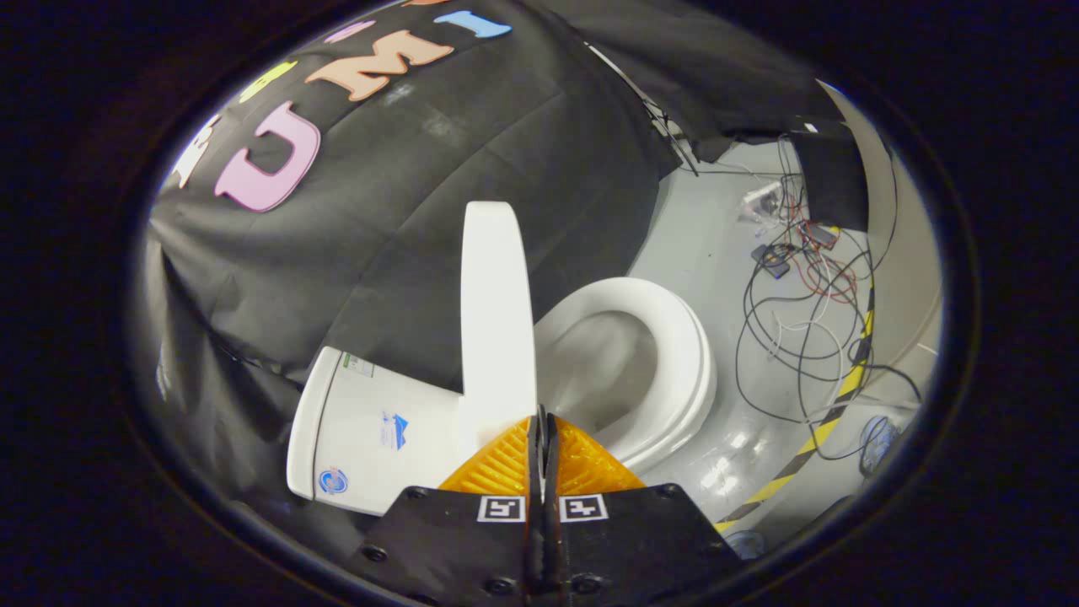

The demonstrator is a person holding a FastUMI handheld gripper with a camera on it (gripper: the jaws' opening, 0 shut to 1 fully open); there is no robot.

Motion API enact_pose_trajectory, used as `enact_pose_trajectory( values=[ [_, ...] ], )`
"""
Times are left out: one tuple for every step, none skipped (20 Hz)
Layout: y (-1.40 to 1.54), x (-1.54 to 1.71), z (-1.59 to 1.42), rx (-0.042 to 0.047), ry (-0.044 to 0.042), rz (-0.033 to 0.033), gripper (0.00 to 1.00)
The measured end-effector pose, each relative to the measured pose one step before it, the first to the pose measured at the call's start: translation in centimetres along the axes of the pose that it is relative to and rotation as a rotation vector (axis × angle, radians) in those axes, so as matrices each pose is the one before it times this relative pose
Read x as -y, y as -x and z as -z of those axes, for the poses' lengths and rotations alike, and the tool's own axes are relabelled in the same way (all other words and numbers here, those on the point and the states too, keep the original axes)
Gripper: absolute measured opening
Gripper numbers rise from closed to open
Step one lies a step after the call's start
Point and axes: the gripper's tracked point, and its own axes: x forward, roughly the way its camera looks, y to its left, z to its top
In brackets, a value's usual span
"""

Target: Open the toilet lid.

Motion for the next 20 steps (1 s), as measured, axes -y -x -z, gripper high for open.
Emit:
enact_pose_trajectory(
  values=[
    [0.022,-0.736,-0.058,0.01083,0.03076,0.0043,0.01],
    [0.475,-0.659,-0.003,0.01125,0.02457,0.0086,0.01],
    [0.209,-0.507,-0.085,0.00225,0.01439,0.00636,0.01],
    [0.219,-0.634,-0.061,0.00702,0.00655,0.00446,0.0],
    [0.105,-0.509,-0.077,0.0001,0.00877,0.00262,0.0],
    [0.153,-0.504,0.035,-0.00041,0.01169,0.00875,0.01],
    [-0.029,-0.29,-0.036,0.00289,0.02407,0.01129,0.01],
    [0.325,-0.306,0.004,0.00028,0.03462,0.01191,0.01],
    [0.208,-0.397,-0.08,0.00478,0.03786,0.00995,0.01],
    [0.336,-0.207,-0.213,0.00058,0.02755,0.00878,0.01],
    [0.095,-0.286,-0.139,0.00342,0.01715,0.00439,0.01],
    [0.319,-0.402,-0.067,0.00763,0.01338,0.00009,0.01],
    [0.088,-0.452,-0.062,0.00254,0.00999,-0.00317,0.01],
    [0.307,-0.561,-0.03,0.01007,0.0138,-0.00596,0.01],
    [0.19,-0.548,-0.047,0.00399,0.02074,-0.00473,0.01],
    [0.122,-0.516,-0.047,0.00724,0.02937,-0.00162,0.01],
    [0.115,-0.505,-0.11,0.00482,0.02123,-0.0009,0.0],
    [0.19,-0.682,-0.137,0.00641,0.01739,-0.00552,0.01],
    [0.154,-0.597,-0.128,0.00581,0.01182,-0.00753,0.01],
    [0.269,-0.568,-0.053,0.00376,0.00509,-0.00732,0.01]
  ],
)
